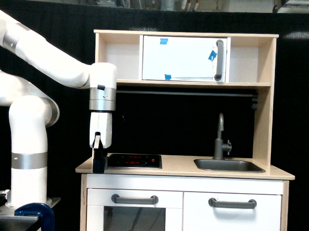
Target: Open the oven door
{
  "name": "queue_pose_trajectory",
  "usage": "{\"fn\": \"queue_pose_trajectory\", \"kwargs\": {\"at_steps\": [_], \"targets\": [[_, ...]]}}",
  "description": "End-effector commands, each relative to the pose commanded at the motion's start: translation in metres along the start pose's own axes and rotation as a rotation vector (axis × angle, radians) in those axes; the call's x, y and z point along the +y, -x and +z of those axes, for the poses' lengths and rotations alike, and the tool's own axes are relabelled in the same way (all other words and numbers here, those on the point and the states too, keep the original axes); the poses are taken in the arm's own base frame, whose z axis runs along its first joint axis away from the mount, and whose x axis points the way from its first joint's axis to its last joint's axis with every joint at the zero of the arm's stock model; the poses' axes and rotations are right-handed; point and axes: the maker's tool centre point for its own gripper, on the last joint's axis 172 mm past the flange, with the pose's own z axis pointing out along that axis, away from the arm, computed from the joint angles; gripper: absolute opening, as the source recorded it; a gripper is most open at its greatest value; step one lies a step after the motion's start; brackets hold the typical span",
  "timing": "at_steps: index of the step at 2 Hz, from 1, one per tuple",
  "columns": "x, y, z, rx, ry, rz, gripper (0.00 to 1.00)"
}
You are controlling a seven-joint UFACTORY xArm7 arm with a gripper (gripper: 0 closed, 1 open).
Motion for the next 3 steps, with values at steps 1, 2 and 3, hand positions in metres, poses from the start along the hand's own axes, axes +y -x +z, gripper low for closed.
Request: {"fn": "queue_pose_trajectory", "kwargs": {"at_steps": [1,2,3], "targets": [[0.001,-0.008,-0.003,0.018,-0.009,-0.026,1.0],[0.008,-0.036,-0.007,0.053,-0.013,-0.183,1.0],[-0.014,-0.09,-0.02,0.119,-0.051,-0.263,1.0]]}}
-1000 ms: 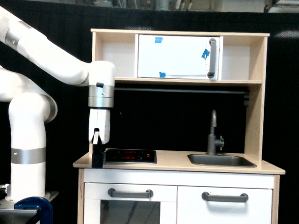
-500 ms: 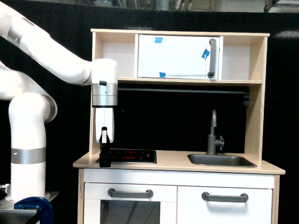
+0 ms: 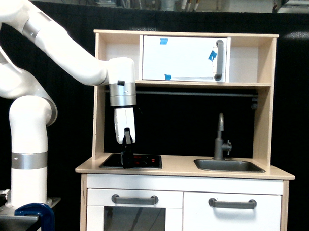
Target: Open the oven door
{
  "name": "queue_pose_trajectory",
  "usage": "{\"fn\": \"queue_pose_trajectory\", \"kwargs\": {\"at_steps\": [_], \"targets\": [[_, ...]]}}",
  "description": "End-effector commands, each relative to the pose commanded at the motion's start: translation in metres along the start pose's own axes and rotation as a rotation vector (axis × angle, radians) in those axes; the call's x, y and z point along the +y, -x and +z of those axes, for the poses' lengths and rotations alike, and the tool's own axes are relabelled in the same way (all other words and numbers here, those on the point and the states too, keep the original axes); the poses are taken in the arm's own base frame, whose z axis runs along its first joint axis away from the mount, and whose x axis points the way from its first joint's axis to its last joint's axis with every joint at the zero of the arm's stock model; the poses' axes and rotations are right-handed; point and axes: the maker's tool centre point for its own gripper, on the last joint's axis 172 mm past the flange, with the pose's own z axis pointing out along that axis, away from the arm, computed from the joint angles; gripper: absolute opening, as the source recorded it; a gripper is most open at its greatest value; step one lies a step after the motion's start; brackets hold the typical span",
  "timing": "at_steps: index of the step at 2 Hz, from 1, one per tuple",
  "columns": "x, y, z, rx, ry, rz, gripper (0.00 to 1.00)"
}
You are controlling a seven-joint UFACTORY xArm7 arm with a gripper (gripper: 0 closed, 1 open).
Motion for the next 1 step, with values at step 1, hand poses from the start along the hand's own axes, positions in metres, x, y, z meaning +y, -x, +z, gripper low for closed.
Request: {"fn": "queue_pose_trajectory", "kwargs": {"at_steps": [1], "targets": [[-0.0088,-0.0614,-0.0053,0.074,-0.082,-0.288,1.0]]}}
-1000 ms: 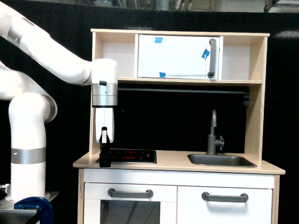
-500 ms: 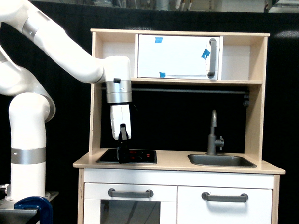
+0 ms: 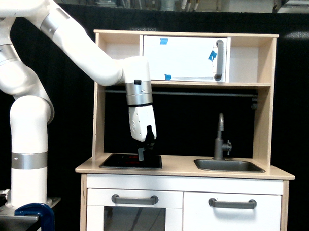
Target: Open the oven door
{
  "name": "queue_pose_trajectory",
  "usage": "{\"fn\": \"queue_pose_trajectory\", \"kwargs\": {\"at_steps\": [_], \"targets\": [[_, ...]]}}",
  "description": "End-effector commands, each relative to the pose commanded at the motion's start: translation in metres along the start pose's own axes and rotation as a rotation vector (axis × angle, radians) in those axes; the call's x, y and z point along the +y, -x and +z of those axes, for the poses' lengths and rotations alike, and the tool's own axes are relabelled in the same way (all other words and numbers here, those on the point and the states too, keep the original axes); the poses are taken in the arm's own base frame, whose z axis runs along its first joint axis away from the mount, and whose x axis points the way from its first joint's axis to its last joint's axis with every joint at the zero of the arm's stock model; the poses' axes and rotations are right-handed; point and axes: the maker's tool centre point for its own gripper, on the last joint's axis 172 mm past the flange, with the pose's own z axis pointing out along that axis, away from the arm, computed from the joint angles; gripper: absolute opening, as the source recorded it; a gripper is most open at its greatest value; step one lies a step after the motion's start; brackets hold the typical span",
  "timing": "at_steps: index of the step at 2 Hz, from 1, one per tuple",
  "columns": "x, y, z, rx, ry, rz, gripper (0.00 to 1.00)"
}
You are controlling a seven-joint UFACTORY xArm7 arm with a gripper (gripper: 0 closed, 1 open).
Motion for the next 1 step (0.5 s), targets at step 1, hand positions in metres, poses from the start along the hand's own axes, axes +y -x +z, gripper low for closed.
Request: {"fn": "queue_pose_trajectory", "kwargs": {"at_steps": [1], "targets": [[0.0023,-0.0492,0.0052,0.167,-0.208,-0.394,1.0]]}}
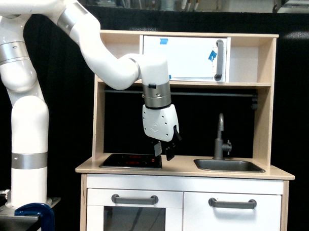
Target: Open the oven door
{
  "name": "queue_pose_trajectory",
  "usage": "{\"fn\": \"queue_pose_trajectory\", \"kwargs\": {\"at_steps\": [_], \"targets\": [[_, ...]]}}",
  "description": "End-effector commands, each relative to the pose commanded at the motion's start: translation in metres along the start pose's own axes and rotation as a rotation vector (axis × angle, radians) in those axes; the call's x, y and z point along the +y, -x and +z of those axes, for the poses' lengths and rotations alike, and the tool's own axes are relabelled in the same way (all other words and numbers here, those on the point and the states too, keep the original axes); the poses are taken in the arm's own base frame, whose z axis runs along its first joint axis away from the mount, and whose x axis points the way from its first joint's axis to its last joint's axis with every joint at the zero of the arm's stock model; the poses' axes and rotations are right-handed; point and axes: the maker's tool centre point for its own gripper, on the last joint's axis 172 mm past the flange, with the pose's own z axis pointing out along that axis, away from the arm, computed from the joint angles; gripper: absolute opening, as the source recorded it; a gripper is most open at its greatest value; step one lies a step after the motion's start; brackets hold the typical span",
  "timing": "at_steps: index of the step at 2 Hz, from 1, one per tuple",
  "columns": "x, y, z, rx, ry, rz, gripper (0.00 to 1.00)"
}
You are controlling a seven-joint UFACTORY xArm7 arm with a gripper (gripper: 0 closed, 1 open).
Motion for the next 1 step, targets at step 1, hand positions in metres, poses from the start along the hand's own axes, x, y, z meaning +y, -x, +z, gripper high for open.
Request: {"fn": "queue_pose_trajectory", "kwargs": {"at_steps": [1], "targets": [[0.014,-0.0291,0.0143,0.165,-0.259,-0.332,1.0]]}}
